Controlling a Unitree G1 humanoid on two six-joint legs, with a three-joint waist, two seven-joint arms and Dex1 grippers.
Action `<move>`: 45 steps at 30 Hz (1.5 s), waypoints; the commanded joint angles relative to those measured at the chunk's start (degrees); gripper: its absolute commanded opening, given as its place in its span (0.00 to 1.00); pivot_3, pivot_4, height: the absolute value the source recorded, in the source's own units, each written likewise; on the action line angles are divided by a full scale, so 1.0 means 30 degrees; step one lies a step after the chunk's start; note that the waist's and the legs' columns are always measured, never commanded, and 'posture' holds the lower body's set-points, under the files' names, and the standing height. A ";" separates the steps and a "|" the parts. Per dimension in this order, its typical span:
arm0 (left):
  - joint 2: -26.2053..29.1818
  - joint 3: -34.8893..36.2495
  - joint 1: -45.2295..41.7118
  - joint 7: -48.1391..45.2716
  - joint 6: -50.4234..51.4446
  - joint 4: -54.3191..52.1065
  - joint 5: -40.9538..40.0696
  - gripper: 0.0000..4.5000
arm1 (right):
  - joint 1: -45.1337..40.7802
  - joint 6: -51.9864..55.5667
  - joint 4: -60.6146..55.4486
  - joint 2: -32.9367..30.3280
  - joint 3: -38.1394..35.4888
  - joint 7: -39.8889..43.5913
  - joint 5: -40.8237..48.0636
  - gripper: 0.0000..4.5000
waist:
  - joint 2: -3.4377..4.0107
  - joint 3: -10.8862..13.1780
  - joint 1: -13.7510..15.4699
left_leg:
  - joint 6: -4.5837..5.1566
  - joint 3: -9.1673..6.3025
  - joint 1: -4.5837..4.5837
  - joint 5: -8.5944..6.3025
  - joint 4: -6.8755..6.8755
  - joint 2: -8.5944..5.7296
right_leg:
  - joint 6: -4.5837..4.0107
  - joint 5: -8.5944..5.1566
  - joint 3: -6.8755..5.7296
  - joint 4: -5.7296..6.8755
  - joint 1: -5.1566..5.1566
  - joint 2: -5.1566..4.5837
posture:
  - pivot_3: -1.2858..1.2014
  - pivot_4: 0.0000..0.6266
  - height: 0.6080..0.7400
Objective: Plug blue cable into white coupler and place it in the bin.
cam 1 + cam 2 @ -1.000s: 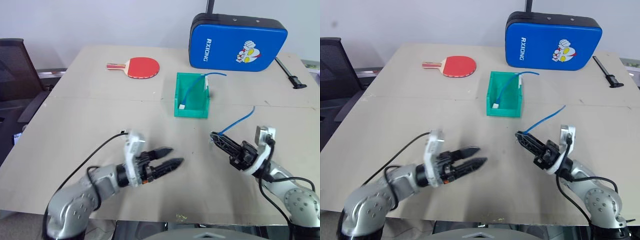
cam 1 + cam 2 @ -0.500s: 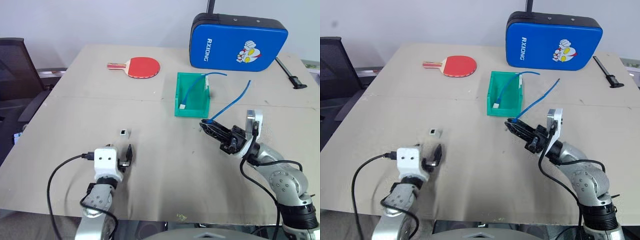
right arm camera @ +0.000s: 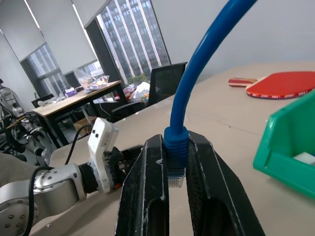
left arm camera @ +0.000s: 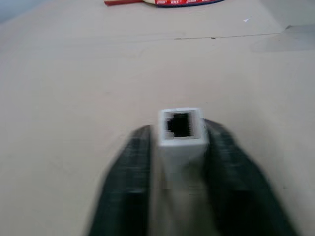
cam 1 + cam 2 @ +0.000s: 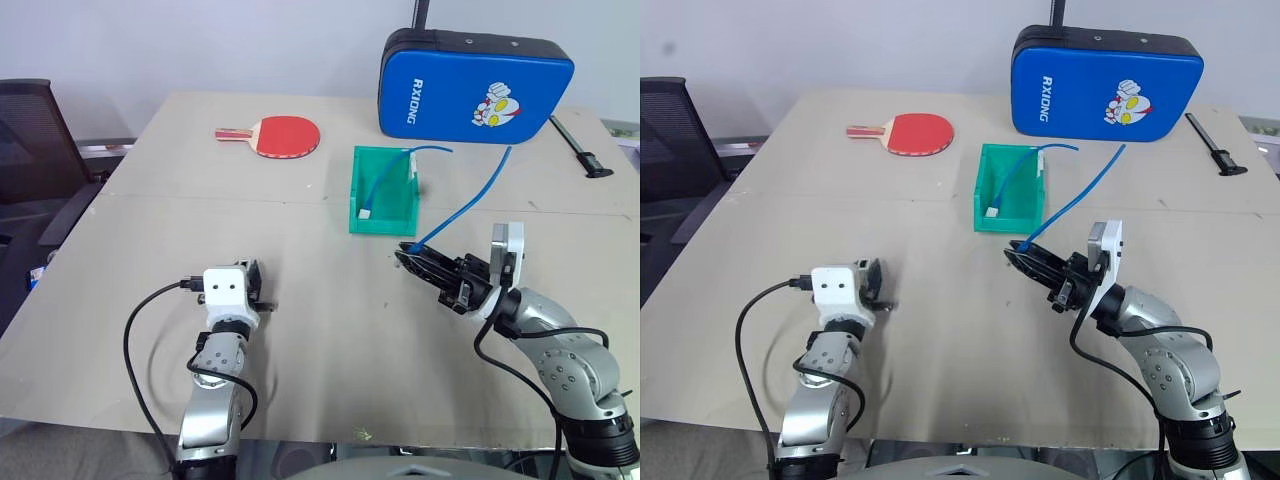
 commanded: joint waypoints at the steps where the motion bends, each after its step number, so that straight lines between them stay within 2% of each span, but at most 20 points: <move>1: -0.0051 -0.0247 0.0728 -0.0490 0.0996 -0.0044 -0.0327 0.08 | -0.0059 -0.0440 -0.0819 -0.0041 -0.0025 0.0195 -0.0153 0.00 | 0.0006 -0.0003 0.0001 | 0.0000 0.0000 0.0000 0.0000 -0.0001 -0.0001 | 0.0000 0.0000 -0.0003 0.0000 0.0000 0.0004 | 0.52 0.24 0.92; 6: 0.0619 -0.0940 -0.0528 -0.1985 0.0352 -0.0623 -0.0638 0.08 | -0.1143 -0.0910 -0.0809 0.0022 0.0766 0.0377 -0.1367 0.00 | 0.0010 0.0000 0.0018 | 0.0000 -0.0003 0.0000 0.0000 -0.0002 0.0000 | -0.0001 0.0000 -0.0019 0.0003 -0.0001 0.0024 | 0.52 0.24 0.92; 11: 0.1653 -0.2824 -0.2943 -0.4610 -0.0348 -0.1093 -0.0682 0.08 | -0.3714 -0.3076 0.0786 0.0687 0.3133 0.0658 -0.5021 0.00 | -0.0018 0.0016 -0.0017 | 0.0002 0.0002 -0.0018 0.0002 0.0048 -0.0011 | 0.0000 0.0002 -0.0084 0.0012 -0.0002 0.0078 | 0.52 0.24 0.92; 14: 0.1831 -0.3209 -0.5133 -0.4461 -0.1052 -0.0765 0.0006 0.08 | -0.6074 -0.5749 0.3666 0.2504 0.4124 -0.0747 -0.8073 0.00 | -0.0017 0.0015 -0.0070 | -0.0003 0.0006 -0.0011 0.0005 0.0049 -0.0003 | -0.0003 0.0006 -0.0079 0.0024 -0.0008 0.0127 | 0.52 0.24 0.92; 18: 0.1491 -0.3832 -0.7237 -0.4390 -0.1177 -0.1168 0.0381 0.08 | -0.7968 -0.7255 0.5888 0.5255 0.4116 -0.2527 -0.9230 0.00 | -0.0019 0.0016 -0.0048 | -0.0042 0.0002 -0.0033 0.0027 0.0044 0.0003 | 0.0000 0.0008 -0.0082 0.0056 -0.0037 0.0149 | 0.52 0.24 0.92; 19: 0.1427 -0.3984 -0.7419 -0.4407 -0.1159 -0.1312 0.0420 0.08 | -0.8100 -0.7523 0.6188 0.5588 0.4086 -0.2657 -0.9456 0.00 | -0.0019 0.0015 -0.0033 | -0.0131 0.0001 -0.0039 0.0079 0.0043 0.0004 | 0.0002 0.0008 -0.0080 0.0072 -0.0044 0.0150 | 0.52 0.24 0.92; 26: 0.1152 -0.4446 -0.7554 -0.4309 -0.0990 -0.1893 0.0541 0.08 | -0.8165 -0.8441 0.6984 0.6128 0.4042 -0.2830 -1.0260 0.00 | -0.0016 0.0018 -0.0042 | -0.0137 0.0014 -0.0082 0.0080 -0.0003 -0.0009 | 0.0008 0.0005 -0.0070 -0.0002 -0.0053 0.0117 | 0.52 0.24 0.92; 45: 0.1114 -0.5045 -0.7409 -0.4580 -0.0880 -0.1942 0.0940 0.08 | -0.8080 -0.6839 0.6998 0.5226 0.5191 -0.3011 -1.2828 0.00 | -0.0015 0.0018 -0.0049 | -0.0063 -0.0003 -0.0039 0.0037 -0.0001 0.0003 | 0.0005 0.0006 -0.0078 0.0076 -0.0054 0.0138 | 0.52 0.24 0.92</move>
